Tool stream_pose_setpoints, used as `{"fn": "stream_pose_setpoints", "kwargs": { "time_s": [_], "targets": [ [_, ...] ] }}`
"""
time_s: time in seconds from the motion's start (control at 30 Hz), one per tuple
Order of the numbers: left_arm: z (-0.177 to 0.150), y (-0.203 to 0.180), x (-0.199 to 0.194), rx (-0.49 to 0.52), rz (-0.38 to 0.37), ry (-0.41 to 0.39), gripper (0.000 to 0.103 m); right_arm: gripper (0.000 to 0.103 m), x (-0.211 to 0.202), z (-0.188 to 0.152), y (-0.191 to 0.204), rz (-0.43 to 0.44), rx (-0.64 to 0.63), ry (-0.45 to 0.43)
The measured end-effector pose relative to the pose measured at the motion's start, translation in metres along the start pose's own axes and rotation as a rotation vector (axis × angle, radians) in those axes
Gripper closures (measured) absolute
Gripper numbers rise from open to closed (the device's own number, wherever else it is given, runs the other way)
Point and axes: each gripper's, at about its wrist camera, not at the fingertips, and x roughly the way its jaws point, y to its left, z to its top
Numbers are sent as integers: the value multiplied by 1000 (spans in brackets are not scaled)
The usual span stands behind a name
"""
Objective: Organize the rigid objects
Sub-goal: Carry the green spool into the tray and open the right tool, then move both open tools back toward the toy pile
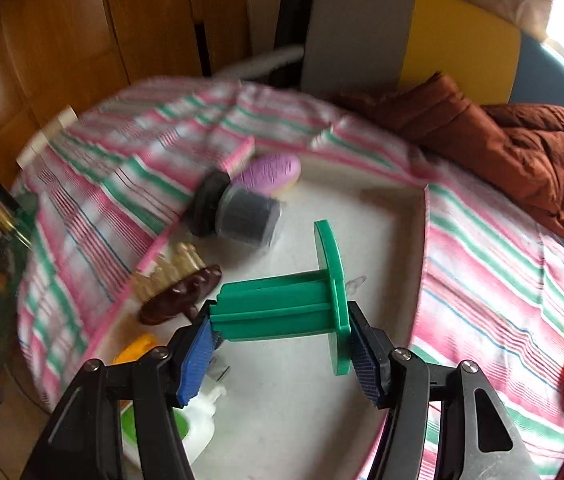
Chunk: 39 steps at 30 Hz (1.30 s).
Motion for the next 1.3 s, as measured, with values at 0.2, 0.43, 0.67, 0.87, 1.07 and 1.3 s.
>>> {"fn": "stream_pose_setpoints", "kwargs": {
  "time_s": [0.2, 0.43, 0.67, 0.87, 1.07, 1.3],
  "targets": [
    [5, -4, 0, 9, 7, -12, 49, 40, 15, -3, 6, 44, 16, 25],
    [7, -5, -3, 7, 7, -22, 49, 37, -8, -10, -3, 44, 37, -37],
    [5, -10, -6, 21, 2, -23, 49, 36, -42, -18, -20, 45, 85, -116],
    [7, -18, -10, 41, -2, -28, 49, 36, -68, -34, -39, 18, 131, -165],
    [7, -30, -12, 74, -11, -30, 49, 36, -89, -57, -74, -22, 202, -191],
    [8, -47, -12, 117, -24, -30, 49, 36, -111, -87, -126, -105, 298, -200]
  ]
}}
